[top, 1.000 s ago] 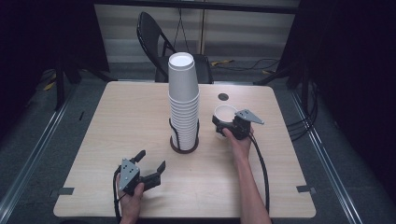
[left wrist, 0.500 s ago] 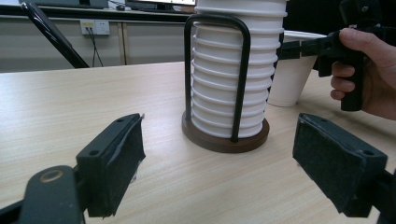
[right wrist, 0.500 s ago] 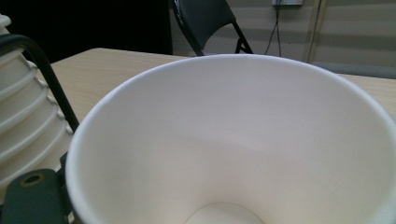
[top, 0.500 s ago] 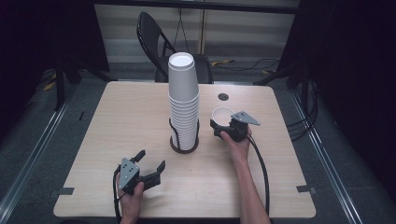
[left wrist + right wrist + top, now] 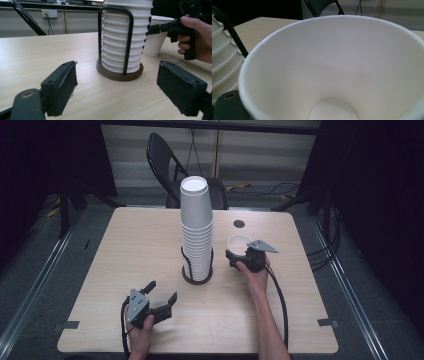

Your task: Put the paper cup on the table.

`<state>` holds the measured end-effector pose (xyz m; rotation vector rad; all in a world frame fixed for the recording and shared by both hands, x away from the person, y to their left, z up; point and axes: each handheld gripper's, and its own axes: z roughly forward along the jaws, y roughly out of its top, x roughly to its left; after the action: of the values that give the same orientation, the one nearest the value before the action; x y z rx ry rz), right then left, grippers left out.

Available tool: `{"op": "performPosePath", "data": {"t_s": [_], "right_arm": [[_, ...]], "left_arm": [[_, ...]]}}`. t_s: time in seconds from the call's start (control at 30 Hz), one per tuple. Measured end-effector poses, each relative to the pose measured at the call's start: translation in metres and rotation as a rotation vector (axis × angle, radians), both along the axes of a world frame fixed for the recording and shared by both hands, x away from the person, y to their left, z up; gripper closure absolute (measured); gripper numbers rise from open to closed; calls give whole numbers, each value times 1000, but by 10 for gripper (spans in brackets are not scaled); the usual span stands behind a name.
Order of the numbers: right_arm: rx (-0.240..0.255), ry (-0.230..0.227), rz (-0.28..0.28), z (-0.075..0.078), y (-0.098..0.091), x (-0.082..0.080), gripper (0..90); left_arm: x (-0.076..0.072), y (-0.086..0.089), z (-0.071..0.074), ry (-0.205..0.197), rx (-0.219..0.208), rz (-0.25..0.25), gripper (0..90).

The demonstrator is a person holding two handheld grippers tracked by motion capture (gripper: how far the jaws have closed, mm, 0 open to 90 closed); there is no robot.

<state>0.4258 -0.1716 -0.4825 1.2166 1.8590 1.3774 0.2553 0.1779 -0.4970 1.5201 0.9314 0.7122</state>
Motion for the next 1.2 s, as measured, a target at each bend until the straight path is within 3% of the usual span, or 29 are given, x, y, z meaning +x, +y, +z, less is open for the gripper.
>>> {"op": "performPosePath", "data": {"t_s": [0.3, 0.53, 0.8, 1.2], "right_arm": [[-58, 69, -19, -5, 0, 0, 132], [-70, 107, -16, -8, -2, -4, 131], [-102, 121, -21, -8, -5, -9, 131], [-41, 77, -56, -5, -18, -25, 130]], "left_arm": [[1, 1, 0, 9, -2, -11, 162], [1, 1, 0, 6, 0, -6, 162], [1, 1, 0, 8, -11, -5, 159], [0, 0, 0, 6, 3, -4, 162]]}}
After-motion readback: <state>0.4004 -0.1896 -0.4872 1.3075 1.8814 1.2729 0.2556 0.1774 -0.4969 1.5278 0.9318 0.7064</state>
